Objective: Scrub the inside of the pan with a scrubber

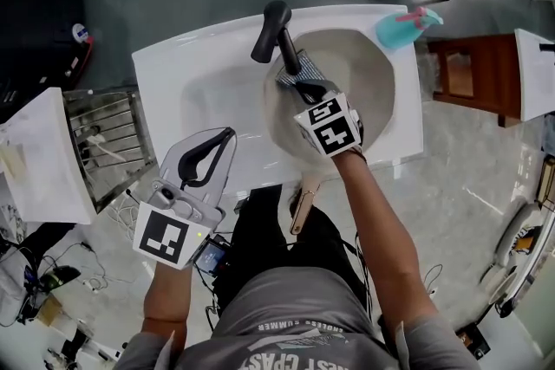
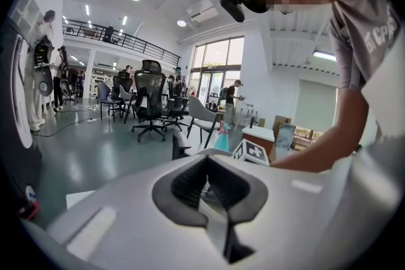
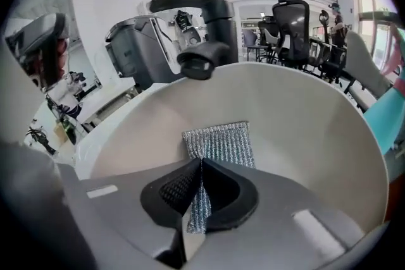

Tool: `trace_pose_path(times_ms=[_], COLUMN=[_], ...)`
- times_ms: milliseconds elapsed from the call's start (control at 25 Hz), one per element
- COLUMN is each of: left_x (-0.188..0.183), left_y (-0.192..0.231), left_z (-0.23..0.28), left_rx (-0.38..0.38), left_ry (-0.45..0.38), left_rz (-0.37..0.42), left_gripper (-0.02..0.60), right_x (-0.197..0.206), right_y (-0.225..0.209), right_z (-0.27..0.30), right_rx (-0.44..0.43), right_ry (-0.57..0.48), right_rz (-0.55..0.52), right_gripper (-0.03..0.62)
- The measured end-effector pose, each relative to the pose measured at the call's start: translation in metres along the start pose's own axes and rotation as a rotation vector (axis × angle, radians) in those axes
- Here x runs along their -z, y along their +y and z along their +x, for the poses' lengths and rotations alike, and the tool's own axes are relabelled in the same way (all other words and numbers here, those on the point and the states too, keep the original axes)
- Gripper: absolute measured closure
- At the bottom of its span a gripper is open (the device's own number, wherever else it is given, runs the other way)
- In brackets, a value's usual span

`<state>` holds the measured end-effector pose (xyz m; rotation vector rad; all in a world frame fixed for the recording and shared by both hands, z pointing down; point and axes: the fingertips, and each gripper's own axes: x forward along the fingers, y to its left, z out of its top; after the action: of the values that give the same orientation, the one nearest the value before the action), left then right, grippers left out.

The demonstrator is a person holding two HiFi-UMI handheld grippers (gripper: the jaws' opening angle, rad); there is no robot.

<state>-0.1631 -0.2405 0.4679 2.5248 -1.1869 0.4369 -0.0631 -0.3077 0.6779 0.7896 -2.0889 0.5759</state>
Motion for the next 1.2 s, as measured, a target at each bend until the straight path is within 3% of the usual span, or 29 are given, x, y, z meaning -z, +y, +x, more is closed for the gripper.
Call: trace_pose_path(times_ms=[160,280,560,760,880,1040,1200], left_x=[-0.001,-0.004,-0.005,-0.003,0.000,-0.001,0.000], left_y=[-0.005,-0.012,-0.021,-0.020,-0.016,-0.009,-0.005], left_z=[0.004,0.009,0.018,0.017,0.014,0.007,0.000], left_rx=[0.008,0.021,0.042,0.039,0.029,0.011,0.000], left_ry=[-0.002,-0.005,0.000,0.003,0.005,-0.008,-0.012], left_rz=[0.002,0.006,0.016,0.011,0.006,0.010,-0.001], left_gripper=[0.580,0.580,0.580,0.580,0.580,0.580,0.580], right_x=[0.035,0.068,0.103,0.074,0.045,0.006,-0.008], right_y=[0.037,0.044,-0.034,-0.094,-0.112,-0.101,-0.056], right_z=[-0.008,-0.019,-0.041,-0.040,-0.028,-0.015,-0.004], right_rx=[-0.074,-0.084,0.089,0.196,0.214,0.185,0.095], right_ry=[0.061,0.120,0.180,0.133,0.086,0.044,0.031], right_rz=[-0.028,-0.029,0.114,0.153,0.147,0.110,0.075], right_gripper=[0.580,0.580,0.580,0.580,0.580,0.580,0.580])
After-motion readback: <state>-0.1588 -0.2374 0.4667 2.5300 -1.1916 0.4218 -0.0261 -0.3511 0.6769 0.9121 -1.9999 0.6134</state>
